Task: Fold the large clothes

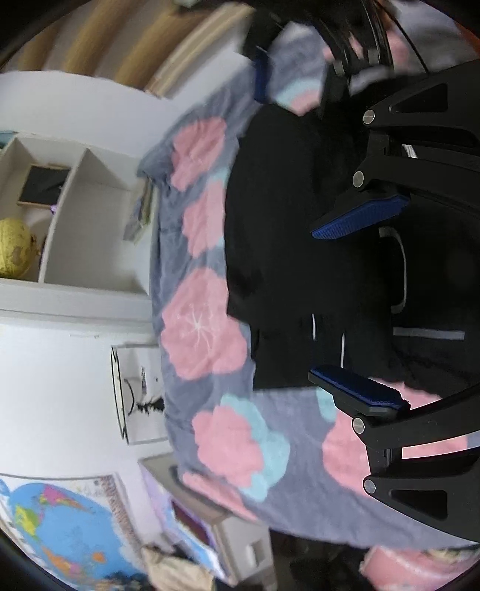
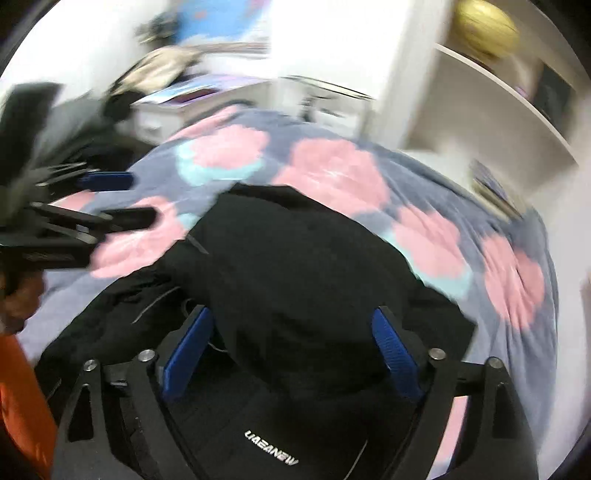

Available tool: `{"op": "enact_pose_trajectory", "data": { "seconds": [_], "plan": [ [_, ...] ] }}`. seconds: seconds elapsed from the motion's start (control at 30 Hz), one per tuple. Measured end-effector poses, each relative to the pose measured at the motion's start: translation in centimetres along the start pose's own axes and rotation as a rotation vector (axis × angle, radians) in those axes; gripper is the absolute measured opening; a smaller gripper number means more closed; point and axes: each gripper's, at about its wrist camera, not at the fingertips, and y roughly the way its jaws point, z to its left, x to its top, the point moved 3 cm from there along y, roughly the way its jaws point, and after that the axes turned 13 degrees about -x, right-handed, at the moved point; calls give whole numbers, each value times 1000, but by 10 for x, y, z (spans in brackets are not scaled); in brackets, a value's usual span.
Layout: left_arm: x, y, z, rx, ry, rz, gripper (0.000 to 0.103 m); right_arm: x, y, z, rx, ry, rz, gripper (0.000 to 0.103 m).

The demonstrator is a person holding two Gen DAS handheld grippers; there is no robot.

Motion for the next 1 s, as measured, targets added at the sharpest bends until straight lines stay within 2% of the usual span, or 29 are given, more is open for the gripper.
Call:
{"op": "enact_pose_trajectory", "data": {
  "seconds": [0.13,0.3,0.33,0.37,0.4,0.43,0.57,0.63,0.7,0.8,0.9,0.97,1.0],
  "plan": [
    [-4,8,17,11,-38,16,72,12,15,26,-2,-155,-4,95],
    [-1,3,30,0,-83,-14,72,4,65,34,-63,-249,104,95],
    [0,3,31,2,-84,-18,72,1,74,32,-74,-244,123,85],
    [0,3,32,4,-86,-19,72,-1,81,29,-83,-222,138,70],
    [0,5,33,5,-86,-19,72,-1,85,25,-63,-184,150,36],
    [0,5,34,9,-87,-20,72,0,86,21,-35,-142,158,31],
    [1,0,42,32,-109,-48,72,16,51,4,-153,-102,29,27],
    [2,-5,47,46,-132,-72,72,24,21,-7,-173,-59,-52,27],
    [4,-10,53,59,-161,-92,72,22,0,0,-245,-118,-115,27],
    [4,-13,61,47,-200,-101,72,-9,4,35,-265,-271,-106,27],
    [3,-10,61,42,-199,-88,72,-71,33,87,-259,-460,-32,27],
    [2,-5,56,32,-175,-69,72,-109,51,113,-269,-534,1,34],
    [2,-3,54,25,-164,-58,72,-124,57,121,-293,-545,6,44]
  ]
}}
